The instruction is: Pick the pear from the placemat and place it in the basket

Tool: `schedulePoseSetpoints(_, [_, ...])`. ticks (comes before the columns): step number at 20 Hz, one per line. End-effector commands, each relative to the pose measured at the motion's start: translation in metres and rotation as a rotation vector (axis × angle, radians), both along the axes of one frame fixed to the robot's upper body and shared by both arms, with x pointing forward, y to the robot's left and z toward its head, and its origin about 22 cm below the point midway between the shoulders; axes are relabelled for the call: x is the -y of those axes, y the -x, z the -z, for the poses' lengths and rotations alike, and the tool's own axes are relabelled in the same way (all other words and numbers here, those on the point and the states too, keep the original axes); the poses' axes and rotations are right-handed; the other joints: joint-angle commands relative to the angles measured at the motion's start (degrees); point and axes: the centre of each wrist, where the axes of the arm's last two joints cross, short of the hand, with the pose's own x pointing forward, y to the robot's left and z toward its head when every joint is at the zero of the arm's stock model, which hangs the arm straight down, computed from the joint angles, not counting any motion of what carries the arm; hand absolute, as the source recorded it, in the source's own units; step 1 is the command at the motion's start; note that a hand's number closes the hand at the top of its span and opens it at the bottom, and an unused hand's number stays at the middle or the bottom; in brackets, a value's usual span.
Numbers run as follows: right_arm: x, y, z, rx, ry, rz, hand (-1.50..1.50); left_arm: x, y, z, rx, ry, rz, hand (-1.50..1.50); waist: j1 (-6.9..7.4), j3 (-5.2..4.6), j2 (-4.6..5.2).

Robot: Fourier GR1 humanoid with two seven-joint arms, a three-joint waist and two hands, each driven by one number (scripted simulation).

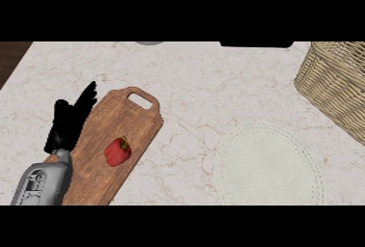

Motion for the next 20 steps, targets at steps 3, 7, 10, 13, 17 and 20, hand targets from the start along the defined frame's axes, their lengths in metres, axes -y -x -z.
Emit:
schedulePoseSetpoints(3, [0.009,0.000,-0.018,0.154,-0.202,0.075,-1.50,0.008,-0.001,0.008,0.004,-0.020,-0.001,0.00,-0.09,-0.01,0.05])
schedulePoseSetpoints(7, [0.034,0.020,-0.008,0.217,-0.298,0.198,-1.50,-0.003,0.007,0.008,0.011,-0.008,-0.018,0.00,-0.20,-0.01,-0.12])
schedulePoseSetpoints(10, [0.050,0.032,-0.036,0.214,-0.319,0.299,-1.50,0.015,-0.011,-0.009,-0.003,-0.012,0.016,0.00,0.52,0.07,0.34])
schedulePoseSetpoints(13, [0.085,0.071,-0.041,0.182,-0.399,0.359,-1.50,0.006,-0.006,-0.001,0.016,-0.023,-0.011,0.00,0.56,0.16,0.73])
schedulePoseSetpoints(17, [0.109,0.103,-0.035,0.190,-0.395,0.392,-1.50,0.006,-0.002,0.004,0.022,0.010,0.007,0.00,0.97,0.31,0.94])
schedulePoseSetpoints(20, [0.123,0.126,-0.032,0.182,-0.409,0.383,-1.50,0.005,-0.007,-0.003,0.028,0.000,0.012,0.00,0.42,0.55,1.31])
